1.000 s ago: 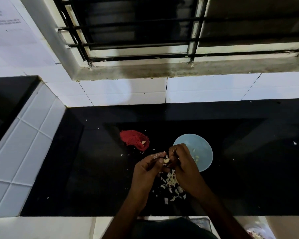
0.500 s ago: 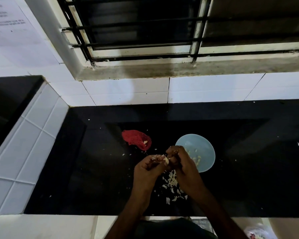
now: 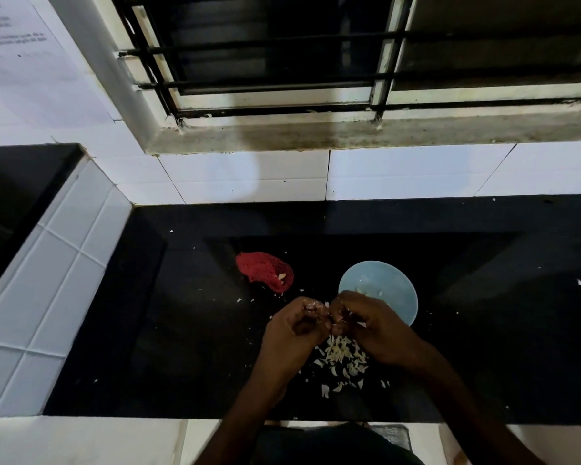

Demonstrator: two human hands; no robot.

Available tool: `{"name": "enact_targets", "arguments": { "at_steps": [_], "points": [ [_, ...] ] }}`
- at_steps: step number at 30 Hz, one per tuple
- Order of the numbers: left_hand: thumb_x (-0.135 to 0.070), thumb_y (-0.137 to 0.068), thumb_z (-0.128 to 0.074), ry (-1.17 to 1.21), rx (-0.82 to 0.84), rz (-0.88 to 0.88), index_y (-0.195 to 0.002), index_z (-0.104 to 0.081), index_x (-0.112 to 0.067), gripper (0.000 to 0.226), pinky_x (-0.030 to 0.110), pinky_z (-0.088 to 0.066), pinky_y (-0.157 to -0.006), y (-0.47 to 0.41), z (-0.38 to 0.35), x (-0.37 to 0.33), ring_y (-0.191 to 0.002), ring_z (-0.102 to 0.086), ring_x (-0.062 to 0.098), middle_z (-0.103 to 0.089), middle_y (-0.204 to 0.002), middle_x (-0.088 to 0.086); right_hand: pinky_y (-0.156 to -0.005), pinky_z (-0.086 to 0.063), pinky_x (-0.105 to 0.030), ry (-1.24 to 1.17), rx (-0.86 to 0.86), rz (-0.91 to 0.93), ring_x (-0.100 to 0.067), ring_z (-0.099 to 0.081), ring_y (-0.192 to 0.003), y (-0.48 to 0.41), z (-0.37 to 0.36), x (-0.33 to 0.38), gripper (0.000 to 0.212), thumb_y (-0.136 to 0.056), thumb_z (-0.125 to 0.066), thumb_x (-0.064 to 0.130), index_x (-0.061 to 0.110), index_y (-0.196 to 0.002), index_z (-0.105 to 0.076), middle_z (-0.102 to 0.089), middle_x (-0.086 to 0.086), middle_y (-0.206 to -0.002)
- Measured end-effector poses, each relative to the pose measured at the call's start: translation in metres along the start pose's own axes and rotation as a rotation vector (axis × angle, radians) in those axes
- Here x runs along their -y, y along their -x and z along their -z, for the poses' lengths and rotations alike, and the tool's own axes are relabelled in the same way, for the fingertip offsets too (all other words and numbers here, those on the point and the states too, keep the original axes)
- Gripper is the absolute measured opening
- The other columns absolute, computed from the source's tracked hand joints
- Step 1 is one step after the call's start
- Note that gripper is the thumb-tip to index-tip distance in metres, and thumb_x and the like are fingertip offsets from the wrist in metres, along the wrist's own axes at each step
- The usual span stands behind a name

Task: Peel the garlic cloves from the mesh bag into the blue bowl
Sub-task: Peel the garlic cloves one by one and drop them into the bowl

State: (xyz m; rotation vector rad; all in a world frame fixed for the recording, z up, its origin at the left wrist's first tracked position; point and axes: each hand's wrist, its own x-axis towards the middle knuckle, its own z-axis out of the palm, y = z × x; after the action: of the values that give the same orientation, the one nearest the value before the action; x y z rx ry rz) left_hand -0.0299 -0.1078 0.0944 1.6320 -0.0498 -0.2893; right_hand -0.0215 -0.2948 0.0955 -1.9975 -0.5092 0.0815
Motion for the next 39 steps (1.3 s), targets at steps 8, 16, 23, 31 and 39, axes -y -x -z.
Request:
{"name": "enact_targets", "arguments": {
  "at_steps": [8, 16, 23, 31, 39],
  "points": [
    [0.017, -0.081, -0.068, 0.224, -0.074, 0.119, -0.083, -0.071, -0.008, 0.024, 0.023, -0.054, -0.071, 0.005, -0.007, -0.003, -0.078, -0.069, 0.014, -0.074, -0.08, 0.007, -0.084, -0.049, -0.023, 0.203, -0.03, 0.19, -0.013, -0.063, -0.098, -0.001, -0.011, -0.02, 0.016, -0.091, -0.062, -0.005, 0.003, -0.102, -0.07, -0.066, -0.004, -0.102],
    [0.001, -0.088, -0.069, 0.525, -0.135, 0.299, -0.085, -0.077, -0.023, 0.025, 0.036, -0.048, -0.084, 0.003, -0.013, 0.0, -0.094, -0.064, 0.026, -0.073, -0.093, 0.007, -0.086, -0.045, -0.018, 0.235, -0.264, 0.171, -0.01, -0.057, -0.099, -0.002, -0.023, -0.018, 0.033, -0.085, -0.052, -0.006, 0.019, -0.105, -0.058, -0.057, 0.005, -0.105],
    [-0.013, -0.082, -0.076, 0.377, -0.172, 0.097, -0.103, -0.074, -0.02, 0.023, 0.028, -0.055, -0.084, 0.004, -0.006, 0.001, -0.099, -0.072, 0.024, -0.075, -0.104, 0.013, -0.078, -0.056, -0.025, -0.136, -0.424, -0.097, -0.011, -0.066, -0.092, 0.0, -0.038, -0.011, 0.032, -0.087, -0.071, -0.006, 0.024, -0.095, -0.064, -0.064, 0.01, -0.097],
    [-0.01, -0.087, -0.071, 0.382, -0.129, 0.059, -0.113, -0.074, -0.013, 0.026, 0.029, -0.057, -0.089, 0.008, -0.01, 0.0, -0.108, -0.073, 0.026, -0.077, -0.111, 0.012, -0.083, -0.05, -0.016, 0.046, -0.603, -0.031, 0.0, -0.064, -0.092, 0.005, -0.037, -0.008, 0.017, -0.078, -0.076, -0.005, 0.011, -0.082, -0.072, -0.065, 0.01, -0.092],
    [-0.003, -0.094, -0.065, 0.39, -0.118, 0.082, -0.114, -0.074, -0.007, 0.022, 0.031, -0.057, -0.094, 0.015, -0.018, -0.002, -0.11, -0.072, 0.022, -0.077, -0.111, 0.009, -0.091, -0.038, -0.006, 0.165, -0.649, -0.028, 0.011, -0.056, -0.1, 0.005, -0.043, -0.001, 0.029, -0.08, -0.066, -0.008, 0.019, -0.088, -0.064, -0.064, 0.007, -0.093]
  ]
}}
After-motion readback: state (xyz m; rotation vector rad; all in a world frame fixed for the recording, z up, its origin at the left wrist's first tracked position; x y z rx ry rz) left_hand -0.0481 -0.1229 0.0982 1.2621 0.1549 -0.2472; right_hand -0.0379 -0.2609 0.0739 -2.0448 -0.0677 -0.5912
